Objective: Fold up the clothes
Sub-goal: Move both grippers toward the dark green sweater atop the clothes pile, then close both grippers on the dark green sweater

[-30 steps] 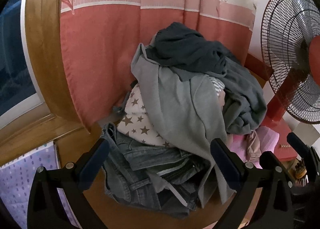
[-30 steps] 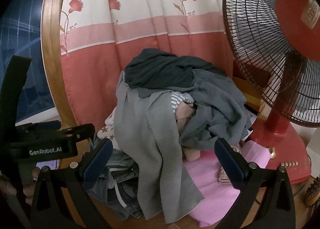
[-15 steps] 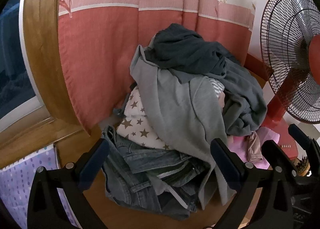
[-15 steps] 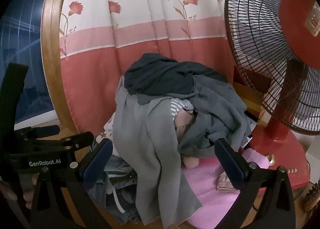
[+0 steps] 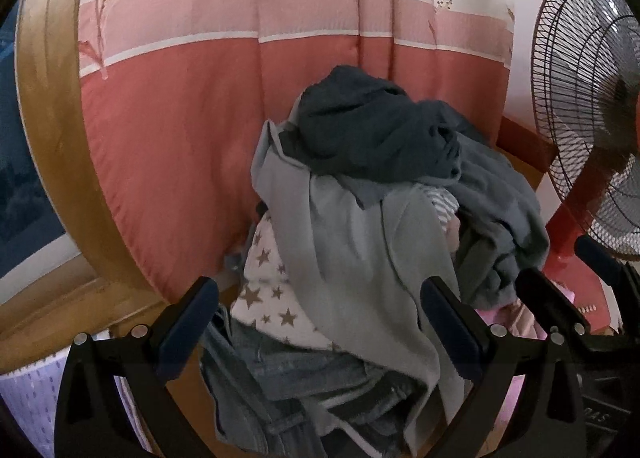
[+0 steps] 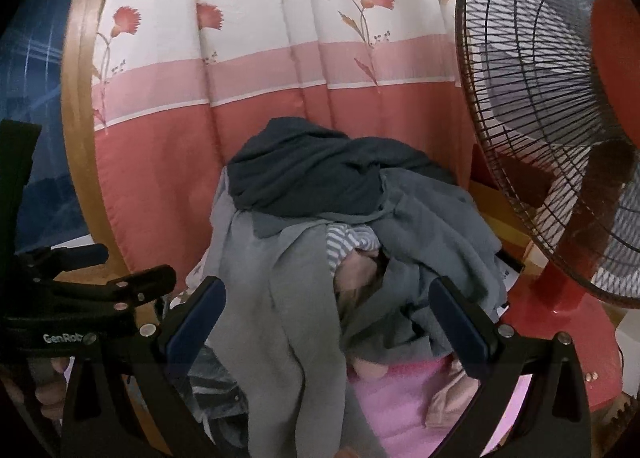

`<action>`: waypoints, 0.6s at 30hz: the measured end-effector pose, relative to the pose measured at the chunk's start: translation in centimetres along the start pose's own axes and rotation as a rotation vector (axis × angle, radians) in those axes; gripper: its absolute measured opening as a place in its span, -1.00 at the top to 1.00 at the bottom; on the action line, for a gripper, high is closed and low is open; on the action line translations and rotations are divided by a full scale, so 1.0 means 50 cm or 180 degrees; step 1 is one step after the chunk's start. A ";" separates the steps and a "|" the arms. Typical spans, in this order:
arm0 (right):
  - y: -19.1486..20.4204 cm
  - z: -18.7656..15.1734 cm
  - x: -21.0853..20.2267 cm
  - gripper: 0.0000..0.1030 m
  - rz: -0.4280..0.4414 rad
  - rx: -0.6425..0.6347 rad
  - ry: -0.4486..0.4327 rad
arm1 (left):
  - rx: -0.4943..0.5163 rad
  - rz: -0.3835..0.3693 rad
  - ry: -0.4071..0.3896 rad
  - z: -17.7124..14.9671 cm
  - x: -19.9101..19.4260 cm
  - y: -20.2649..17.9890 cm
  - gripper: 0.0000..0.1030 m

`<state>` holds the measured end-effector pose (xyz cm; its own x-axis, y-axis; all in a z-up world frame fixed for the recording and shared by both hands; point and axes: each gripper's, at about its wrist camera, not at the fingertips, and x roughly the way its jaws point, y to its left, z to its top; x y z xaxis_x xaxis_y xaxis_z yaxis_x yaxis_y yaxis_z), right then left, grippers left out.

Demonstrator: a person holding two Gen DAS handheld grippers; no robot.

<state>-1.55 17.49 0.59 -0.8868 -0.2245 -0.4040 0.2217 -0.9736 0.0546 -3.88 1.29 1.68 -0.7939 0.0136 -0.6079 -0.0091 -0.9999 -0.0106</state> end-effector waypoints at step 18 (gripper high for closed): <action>-0.043 0.079 0.144 -1.00 -0.0008 -0.0151 -0.0002 | 0.0057 -0.0022 0.0007 0.120 0.134 -0.028 -1.00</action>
<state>-10.04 17.81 1.18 -0.8876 -0.2221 -0.4034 0.2384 -0.9711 0.0102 -12.85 2.77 2.38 -0.7924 0.0205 -0.6096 -0.0254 -0.9997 -0.0006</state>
